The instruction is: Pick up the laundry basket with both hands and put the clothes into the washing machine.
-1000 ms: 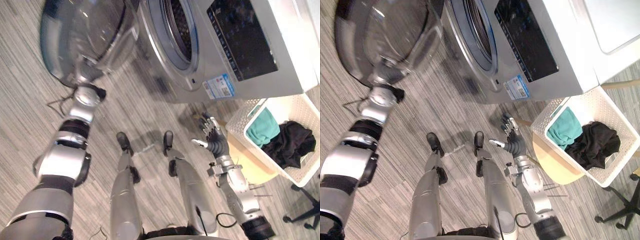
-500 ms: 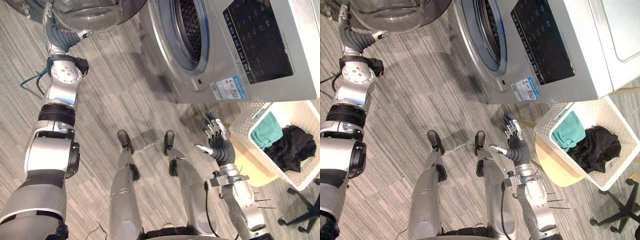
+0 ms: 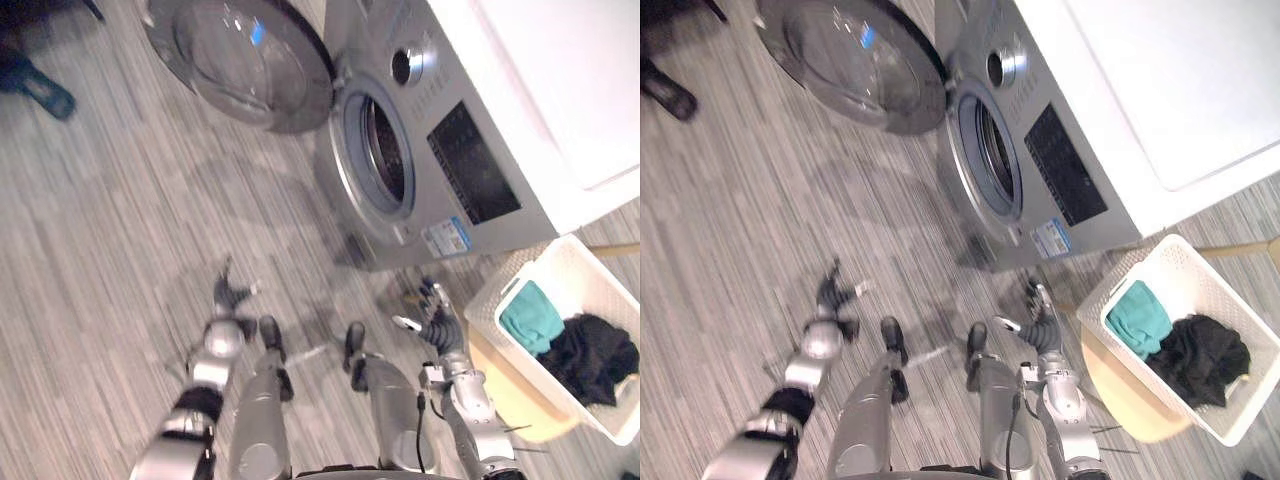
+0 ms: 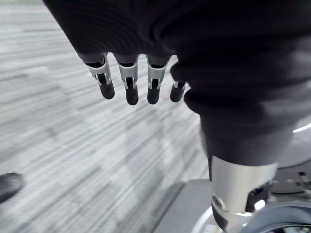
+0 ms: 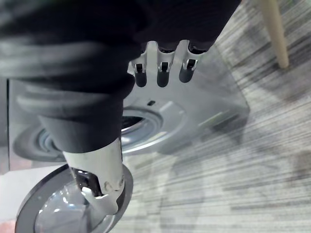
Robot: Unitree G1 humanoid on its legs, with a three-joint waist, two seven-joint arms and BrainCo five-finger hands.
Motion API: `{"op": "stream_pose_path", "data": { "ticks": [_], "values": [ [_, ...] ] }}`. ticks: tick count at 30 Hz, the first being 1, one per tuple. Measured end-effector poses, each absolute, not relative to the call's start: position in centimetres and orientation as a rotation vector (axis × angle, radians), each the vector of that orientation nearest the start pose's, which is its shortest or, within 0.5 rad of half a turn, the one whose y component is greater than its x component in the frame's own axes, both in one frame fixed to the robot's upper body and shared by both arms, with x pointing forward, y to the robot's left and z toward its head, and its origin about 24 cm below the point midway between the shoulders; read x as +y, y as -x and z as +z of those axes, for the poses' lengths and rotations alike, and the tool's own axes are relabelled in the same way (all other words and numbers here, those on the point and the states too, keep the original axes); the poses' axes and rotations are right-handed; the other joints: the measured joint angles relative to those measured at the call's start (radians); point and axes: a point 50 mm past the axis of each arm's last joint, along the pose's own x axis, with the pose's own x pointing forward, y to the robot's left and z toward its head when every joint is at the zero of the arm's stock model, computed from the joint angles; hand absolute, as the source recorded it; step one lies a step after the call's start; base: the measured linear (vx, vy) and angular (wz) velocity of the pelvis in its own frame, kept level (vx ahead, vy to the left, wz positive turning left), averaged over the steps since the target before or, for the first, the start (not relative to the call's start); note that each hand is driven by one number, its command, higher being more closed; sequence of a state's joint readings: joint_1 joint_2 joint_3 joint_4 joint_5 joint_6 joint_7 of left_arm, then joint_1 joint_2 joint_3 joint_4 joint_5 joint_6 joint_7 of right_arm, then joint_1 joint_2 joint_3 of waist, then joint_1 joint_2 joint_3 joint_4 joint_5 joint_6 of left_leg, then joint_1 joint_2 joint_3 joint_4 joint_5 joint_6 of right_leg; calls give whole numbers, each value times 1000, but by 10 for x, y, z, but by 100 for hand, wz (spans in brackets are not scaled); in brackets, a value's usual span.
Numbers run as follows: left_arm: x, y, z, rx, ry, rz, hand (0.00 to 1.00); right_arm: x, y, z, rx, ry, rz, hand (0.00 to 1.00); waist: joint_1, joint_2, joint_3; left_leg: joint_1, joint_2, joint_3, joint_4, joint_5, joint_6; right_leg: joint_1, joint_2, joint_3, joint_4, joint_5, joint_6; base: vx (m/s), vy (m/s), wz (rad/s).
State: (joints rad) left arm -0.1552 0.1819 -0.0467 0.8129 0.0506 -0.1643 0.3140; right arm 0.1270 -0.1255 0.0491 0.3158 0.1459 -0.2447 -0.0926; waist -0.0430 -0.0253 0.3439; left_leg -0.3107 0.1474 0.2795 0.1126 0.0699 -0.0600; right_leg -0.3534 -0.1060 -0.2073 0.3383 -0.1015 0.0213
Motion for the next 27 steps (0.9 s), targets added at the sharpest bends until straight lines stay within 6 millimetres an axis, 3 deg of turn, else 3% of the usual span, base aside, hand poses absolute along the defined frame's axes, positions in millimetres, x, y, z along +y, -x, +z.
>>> {"op": "stream_pose_path", "data": {
  "ticks": [2,5,9,10,11,12,13,14,15,16,17,18,19,20,21,22,23,24,25,26,27],
  "values": [
    [219,-186,-108,651,-322,282,0,-190,-203,-46,264,0,-152,0,2,28,-52,71,2,25,-17,-10,-11,60,9,21,-29,1,5,96,-6,-25],
    [224,-137,-134,822,-300,299,0,-193,-198,-50,289,9,-161,0,2,50,-101,156,12,83,-43,-23,-10,109,33,83,-73,17,13,30,-4,-57],
    [217,-108,-146,918,-275,266,0,-194,-199,-47,277,34,-154,0,0,52,-126,251,23,244,-78,-44,-19,128,75,240,-151,72,41,-36,48,-128],
    [214,-111,-146,911,-275,253,0,-193,-202,-41,248,33,-150,0,-1,52,-126,273,29,312,-79,-59,-15,119,61,205,-170,67,27,-70,56,-180],
    [213,-112,-146,909,-280,246,0,-191,-204,-37,229,32,-144,0,-5,48,-127,289,32,360,-79,-74,-18,116,23,85,-173,65,-11,-64,64,-142],
    [213,-112,-146,907,-283,242,0,-191,-205,-33,214,33,-140,0,-16,49,-128,298,44,389,-75,-83,-14,122,-15,-44,-169,46,-50,-43,55,-126],
    [212,-113,-146,907,-291,233,0,-189,-208,-28,190,34,-131,0,-20,50,-134,305,64,431,-74,-92,-18,133,-72,-244,-135,28,-110,-32,33,-135],
    [212,-112,-146,911,-301,222,0,-184,-210,-23,162,35,-113,0,-7,33,-141,320,69,484,-72,-100,-27,126,-143,-399,-65,12,-131,-11,3,-130],
    [214,-112,-146,913,-308,216,0,-182,-211,-21,151,37,-106,0,-11,19,-147,326,72,505,-62,-108,-39,125,-167,-445,-43,12,-127,33,-56,-117],
    [218,-112,-145,923,-320,212,0,-177,-211,-17,133,52,-84,0,-12,2,-157,328,91,526,-17,-135,-67,125,-169,-446,-44,41,-75,84,-143,-86],
    [218,-112,-146,929,-327,206,0,-176,-211,-14,118,58,-74,0,-12,2,-158,338,117,541,24,-159,-89,124,-147,-416,-44,51,-54,151,-201,-105],
    [217,-110,-147,937,-328,204,0,-176,-210,-11,104,59,-72,0,-7,12,-162,357,169,571,85,-191,-118,125,-111,-380,-33,29,-43,163,-187,-93],
    [216,-108,-148,942,-324,202,0,-176,-210,-10,97,60,-70,0,-6,21,-166,369,196,588,118,-203,-132,125,-92,-361,-23,10,-43,218,-131,-112],
    [212,-105,-150,955,-308,203,0,-174,-209,-7,87,65,-55,0,-1,34,-171,380,260,591,225,-206,-130,133,-57,-327,-14,-16,-49,250,-149,-111],
    [214,-107,-149,949,-307,216,0,-171,-209,-6,82,66,-42,0,3,37,-169,350,332,530,382,-187,-84,142,-27,-296,-8,-25,-62,298,-216,-111],
    [215,-108,-148,944,-309,216,0,-171,-209,-5,73,68,-40,0,3,34,-170,314,367,452,485,-154,-27,154,-7,-269,-14,-26,-65,231,-210,-88],
    [216,-109,-148,940,-309,217,0,-172,-210,-3,65,72,-40,0,4,36,-169,277,380,384,553,-131,7,164,3,-252,-25,-26,-69,204,-162,-81],
    [214,-113,-147,929,-308,213,0,-172,-214,0,51,77,-37,0,3,32,-163,214,344,243,628,-176,-47,178,8,-221,-43,-25,-71,200,-72,-94],
    [211,-117,-146,914,-299,209,0,-176,-217,3,39,90,-46,0,7,35,-161,175,269,130,630,-242,-72,190,8,-182,-62,-20,-69,210,-42,-94],
    [210,-118,-146,911,-293,210,0,-177,-217,3,37,96,-51,0,9,35,-162,166,231,88,606,-265,-78,199,8,-166,-73,-14,-68,299,10,-93],
    [206,-119,-146,900,-283,199,0,-178,-217,3,40,101,-63,0,11,37,-160,165,154,12,492,-287,-84,235,15,-135,-97,-4,-61,269,32,-67]
  ]
}}
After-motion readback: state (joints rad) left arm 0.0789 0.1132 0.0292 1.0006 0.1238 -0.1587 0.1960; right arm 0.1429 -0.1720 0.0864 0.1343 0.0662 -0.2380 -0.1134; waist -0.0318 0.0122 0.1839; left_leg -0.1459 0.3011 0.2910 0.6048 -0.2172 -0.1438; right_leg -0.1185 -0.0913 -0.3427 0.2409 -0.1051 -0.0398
